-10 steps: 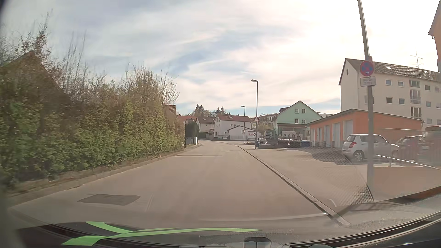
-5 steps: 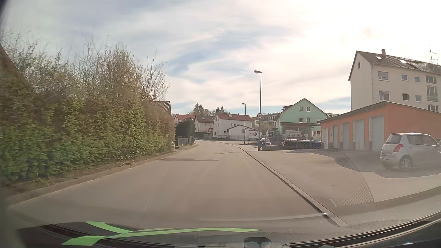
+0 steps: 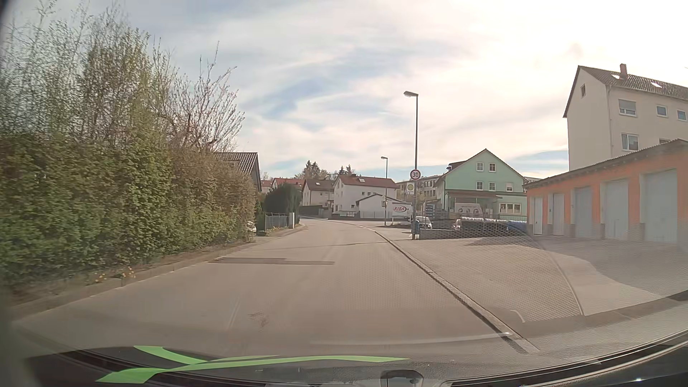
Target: Follow the waypoints while adhering to traffic rules and regulations
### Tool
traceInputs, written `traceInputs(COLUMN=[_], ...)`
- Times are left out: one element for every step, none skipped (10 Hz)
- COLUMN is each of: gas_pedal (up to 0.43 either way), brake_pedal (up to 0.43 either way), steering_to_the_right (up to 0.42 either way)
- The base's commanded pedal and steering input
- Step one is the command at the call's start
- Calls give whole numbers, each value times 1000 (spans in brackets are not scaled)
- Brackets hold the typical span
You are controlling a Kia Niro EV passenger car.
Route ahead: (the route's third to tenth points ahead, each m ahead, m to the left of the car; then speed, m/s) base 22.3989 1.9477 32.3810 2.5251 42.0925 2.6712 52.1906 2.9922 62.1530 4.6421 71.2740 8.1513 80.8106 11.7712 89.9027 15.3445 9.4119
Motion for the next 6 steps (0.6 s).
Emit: traceInputs(gas_pedal=[47, 47, 47, 47, 47, 47], brake_pedal=[0, 0, 0, 0, 0, 0], steering_to_the_right=[-5, -5, -5, -6, -5, -5])
